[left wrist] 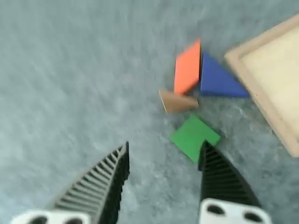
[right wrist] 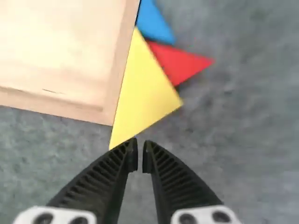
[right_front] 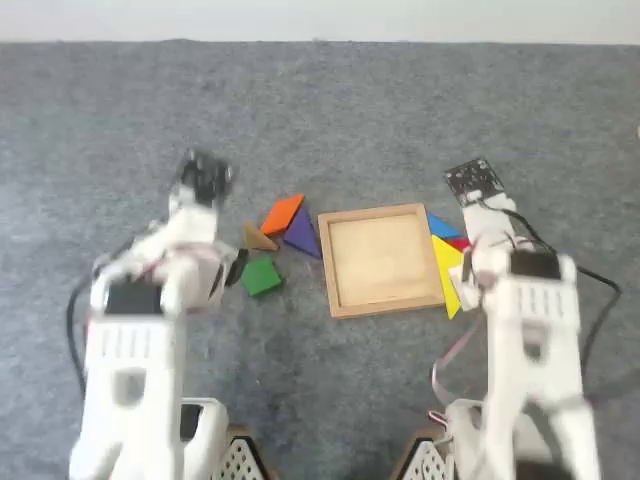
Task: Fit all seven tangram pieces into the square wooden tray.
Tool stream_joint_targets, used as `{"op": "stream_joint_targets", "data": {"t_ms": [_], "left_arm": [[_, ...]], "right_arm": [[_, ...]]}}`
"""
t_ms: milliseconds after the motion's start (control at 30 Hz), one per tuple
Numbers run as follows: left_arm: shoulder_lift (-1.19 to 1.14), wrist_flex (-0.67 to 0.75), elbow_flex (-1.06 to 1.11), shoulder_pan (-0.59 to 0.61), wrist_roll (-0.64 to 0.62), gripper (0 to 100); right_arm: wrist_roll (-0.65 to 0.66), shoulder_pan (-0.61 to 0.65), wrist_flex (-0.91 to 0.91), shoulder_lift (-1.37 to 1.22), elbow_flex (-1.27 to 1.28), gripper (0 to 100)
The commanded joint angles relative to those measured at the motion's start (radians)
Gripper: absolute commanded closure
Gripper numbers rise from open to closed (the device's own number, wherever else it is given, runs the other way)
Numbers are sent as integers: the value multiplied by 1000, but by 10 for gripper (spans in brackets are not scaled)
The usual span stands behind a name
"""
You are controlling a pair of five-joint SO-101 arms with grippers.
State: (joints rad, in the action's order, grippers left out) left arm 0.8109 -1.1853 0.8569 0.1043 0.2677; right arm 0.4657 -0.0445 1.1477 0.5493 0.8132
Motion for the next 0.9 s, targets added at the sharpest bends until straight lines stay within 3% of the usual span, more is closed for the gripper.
{"op": "stream_joint_targets", "data": {"t_ms": [0, 233, 633, 867], "left_arm": [[-488, 80, -209, 34, -181, 750], [-744, 164, -338, 203, -195, 750], [-756, 170, -335, 204, -195, 750], [-756, 170, -335, 207, -195, 750]], "right_arm": [[-81, 59, -99, -280, -84, 871], [-150, 125, -140, -346, -81, 698], [-143, 116, -340, -452, -87, 700], [-138, 62, -349, -489, -135, 700]]}}
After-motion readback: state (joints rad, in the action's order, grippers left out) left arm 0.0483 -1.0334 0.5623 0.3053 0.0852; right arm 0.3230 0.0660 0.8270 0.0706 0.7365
